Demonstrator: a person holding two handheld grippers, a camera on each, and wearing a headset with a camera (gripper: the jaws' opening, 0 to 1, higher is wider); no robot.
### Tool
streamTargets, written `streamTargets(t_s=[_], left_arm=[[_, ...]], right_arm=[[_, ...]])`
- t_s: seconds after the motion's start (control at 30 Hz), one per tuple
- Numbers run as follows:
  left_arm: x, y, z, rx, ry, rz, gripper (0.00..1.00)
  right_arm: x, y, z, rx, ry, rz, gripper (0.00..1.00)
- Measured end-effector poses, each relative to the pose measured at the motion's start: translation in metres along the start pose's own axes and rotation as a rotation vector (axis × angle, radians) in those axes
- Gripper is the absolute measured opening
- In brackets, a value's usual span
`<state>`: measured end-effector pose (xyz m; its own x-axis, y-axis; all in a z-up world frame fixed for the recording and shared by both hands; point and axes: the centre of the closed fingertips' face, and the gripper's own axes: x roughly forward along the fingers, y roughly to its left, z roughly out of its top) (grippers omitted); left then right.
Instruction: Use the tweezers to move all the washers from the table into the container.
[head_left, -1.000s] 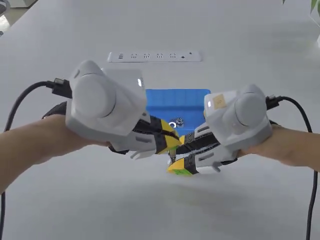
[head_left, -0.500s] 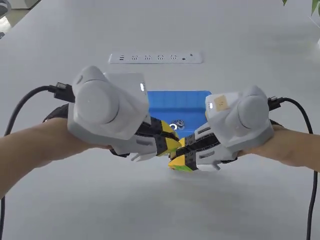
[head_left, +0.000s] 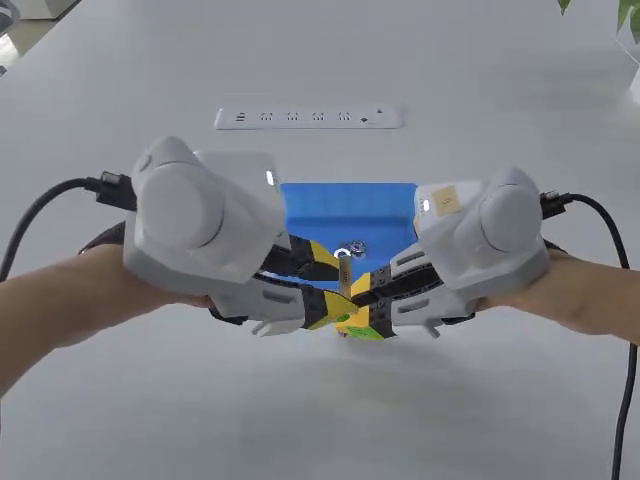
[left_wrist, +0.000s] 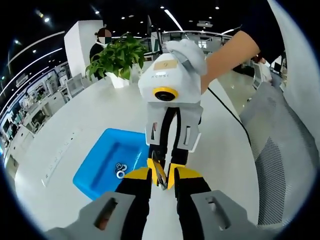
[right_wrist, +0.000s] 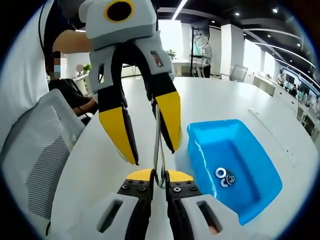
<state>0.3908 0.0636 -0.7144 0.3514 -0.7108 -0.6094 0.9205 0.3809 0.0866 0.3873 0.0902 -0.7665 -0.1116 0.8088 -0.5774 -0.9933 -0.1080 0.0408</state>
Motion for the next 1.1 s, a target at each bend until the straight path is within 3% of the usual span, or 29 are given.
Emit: streamTargets(t_s=[0.1, 0.33, 0.53, 0.67, 0.97, 1.1], left_arm=[[-0.008, 0.002, 0.002, -0.047, -0.034, 0.011, 0.24], [-0.027, 0.004, -0.015, -0.084, -0.022, 0.05, 0.24], [-0.044, 0.003, -0.02, -0.13, -0.057, 0.078, 0.24], [-0.05, 0.001, -0.03, -0.121, -0.022, 0.073, 0.25], [-0.059, -0.003, -0.025, -0.162, -0.07, 0.053, 0.27], [-0.06, -0.005, -0.023, -0.154, -0.068, 0.05, 0.3]], right_arm=[[-0.002, 0.0, 0.002, 0.018, -0.008, -0.001, 0.1], [-0.01, 0.006, 0.009, 0.017, -0.015, 0.006, 0.09], [-0.021, 0.006, 0.024, 0.012, -0.035, 0.003, 0.09], [-0.029, 0.001, 0.034, 0.02, -0.053, -0.012, 0.09], [-0.048, -0.014, 0.048, 0.007, -0.06, -0.048, 0.09], [-0.052, -0.021, 0.053, -0.002, -0.059, -0.063, 0.09]])
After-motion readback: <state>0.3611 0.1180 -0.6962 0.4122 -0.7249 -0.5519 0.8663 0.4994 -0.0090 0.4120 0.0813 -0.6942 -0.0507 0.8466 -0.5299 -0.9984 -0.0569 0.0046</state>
